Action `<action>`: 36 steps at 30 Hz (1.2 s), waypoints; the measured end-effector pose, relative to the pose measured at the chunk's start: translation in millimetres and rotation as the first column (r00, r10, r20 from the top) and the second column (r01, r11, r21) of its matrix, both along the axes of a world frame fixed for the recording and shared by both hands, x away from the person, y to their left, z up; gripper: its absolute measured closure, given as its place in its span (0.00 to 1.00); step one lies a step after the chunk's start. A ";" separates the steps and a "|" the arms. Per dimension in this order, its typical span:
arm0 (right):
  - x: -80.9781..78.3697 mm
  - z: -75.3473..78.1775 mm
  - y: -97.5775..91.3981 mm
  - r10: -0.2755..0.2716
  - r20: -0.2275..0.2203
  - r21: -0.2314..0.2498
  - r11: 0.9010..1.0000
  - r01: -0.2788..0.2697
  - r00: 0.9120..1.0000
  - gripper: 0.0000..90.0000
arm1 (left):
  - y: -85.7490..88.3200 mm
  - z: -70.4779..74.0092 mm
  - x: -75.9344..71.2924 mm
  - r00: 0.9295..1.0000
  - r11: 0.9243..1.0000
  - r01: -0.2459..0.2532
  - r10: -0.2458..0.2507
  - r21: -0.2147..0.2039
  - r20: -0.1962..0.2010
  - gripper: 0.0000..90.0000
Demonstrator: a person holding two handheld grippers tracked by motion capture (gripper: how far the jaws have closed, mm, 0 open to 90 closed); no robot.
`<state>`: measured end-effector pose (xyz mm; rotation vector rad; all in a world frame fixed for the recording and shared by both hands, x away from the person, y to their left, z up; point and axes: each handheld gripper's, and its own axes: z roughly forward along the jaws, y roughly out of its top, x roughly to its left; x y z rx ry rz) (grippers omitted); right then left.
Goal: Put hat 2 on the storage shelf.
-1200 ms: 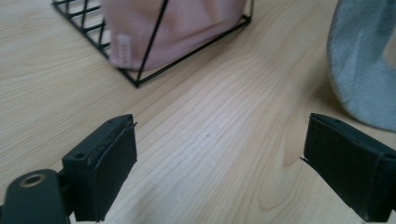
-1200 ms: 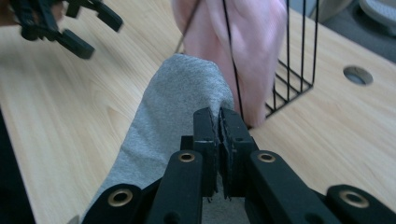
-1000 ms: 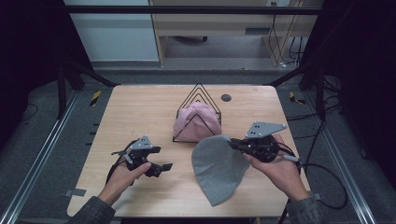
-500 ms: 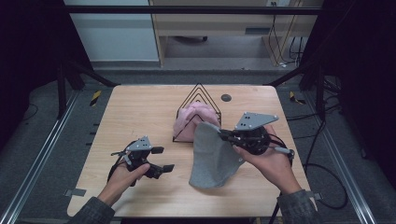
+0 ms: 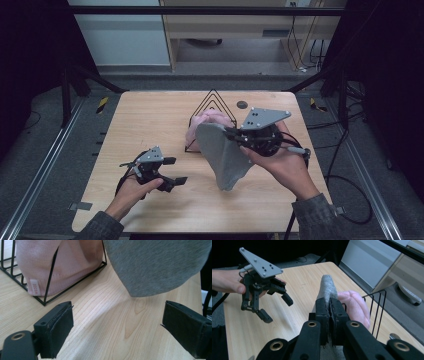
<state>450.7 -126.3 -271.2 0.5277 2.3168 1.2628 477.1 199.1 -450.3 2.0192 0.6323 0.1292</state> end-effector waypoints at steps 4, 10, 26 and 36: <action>4.9 4.0 10.2 0.016 0.006 -0.010 1.000 -0.016 1.000 0.96 | 0.4 0.5 0.9 1.000 1.000 0.001 -0.001 -0.001 -0.001 0.10; 9.0 9.8 23.8 0.037 0.009 -0.014 0.999 -0.037 0.999 0.96 | 2.1 0.9 0.7 1.000 1.000 -0.007 0.007 -0.006 -0.005 0.11; 6.5 20.8 40.5 0.057 0.024 -0.015 0.998 -0.056 0.998 0.96 | 7.5 9.9 -2.0 1.000 1.000 0.007 -0.007 0.003 0.018 0.15; 2.5 35.0 48.5 0.058 0.042 -0.025 0.998 -0.057 0.997 0.96 | 2.7 23.5 -5.3 0.999 0.999 0.045 -0.045 -0.007 0.028 0.19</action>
